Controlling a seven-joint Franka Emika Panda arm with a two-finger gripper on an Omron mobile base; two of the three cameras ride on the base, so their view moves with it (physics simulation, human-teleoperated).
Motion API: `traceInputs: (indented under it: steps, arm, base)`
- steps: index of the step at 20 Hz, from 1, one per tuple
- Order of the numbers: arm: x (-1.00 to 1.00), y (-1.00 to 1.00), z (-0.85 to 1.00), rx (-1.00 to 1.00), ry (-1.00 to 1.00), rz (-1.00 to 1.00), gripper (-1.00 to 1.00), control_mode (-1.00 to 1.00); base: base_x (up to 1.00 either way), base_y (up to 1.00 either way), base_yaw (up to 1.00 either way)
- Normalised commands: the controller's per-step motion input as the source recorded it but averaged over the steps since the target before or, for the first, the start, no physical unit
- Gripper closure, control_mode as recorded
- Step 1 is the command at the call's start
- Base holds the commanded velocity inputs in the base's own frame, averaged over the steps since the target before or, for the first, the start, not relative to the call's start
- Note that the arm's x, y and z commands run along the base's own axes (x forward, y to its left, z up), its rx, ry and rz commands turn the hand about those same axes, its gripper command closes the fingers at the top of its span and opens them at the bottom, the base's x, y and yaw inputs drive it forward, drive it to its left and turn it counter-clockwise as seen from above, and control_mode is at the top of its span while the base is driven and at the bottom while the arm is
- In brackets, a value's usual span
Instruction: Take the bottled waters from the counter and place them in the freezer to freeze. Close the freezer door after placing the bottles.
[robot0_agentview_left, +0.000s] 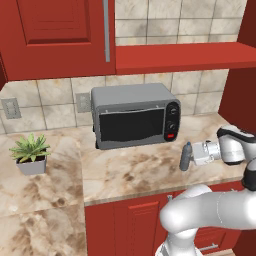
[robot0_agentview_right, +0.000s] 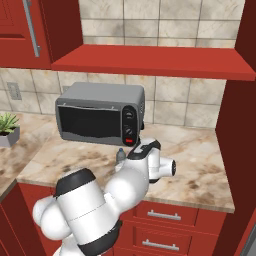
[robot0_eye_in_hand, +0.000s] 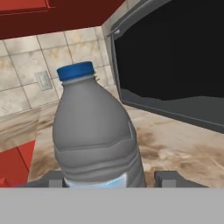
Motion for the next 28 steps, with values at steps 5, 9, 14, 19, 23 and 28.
traceInputs:
  steps: [5, 9, 14, 19, 23, 28]
  arm:
    - [0.00, 0.00, 0.00, 0.00, 0.00, 0.00, 1.00, -1.00]
    - [-0.02, 0.06, 0.03, 0.00, 0.02, 0.00, 1.00, -1.00]
    - [-0.51, 0.18, 0.55, 0.00, -0.01, 0.00, 1.00, -1.00]
    - [-0.77, 0.31, 0.99, 0.00, 0.00, 0.00, 1.00, -1.00]
    - [-0.88, 0.41, 0.94, 0.00, 0.00, 0.00, 1.00, -1.00]
    - [-1.00, 0.49, 0.66, 0.00, -0.02, 0.00, 1.00, -1.00]
  base:
    - [0.00, 0.00, 0.00]
    - [0.00, 0.00, 0.00]
    - [0.00, 0.00, 0.00]
    - [0.00, 0.00, 0.00]
    - [0.00, 0.00, 0.00]
    - [0.00, 0.00, 0.00]
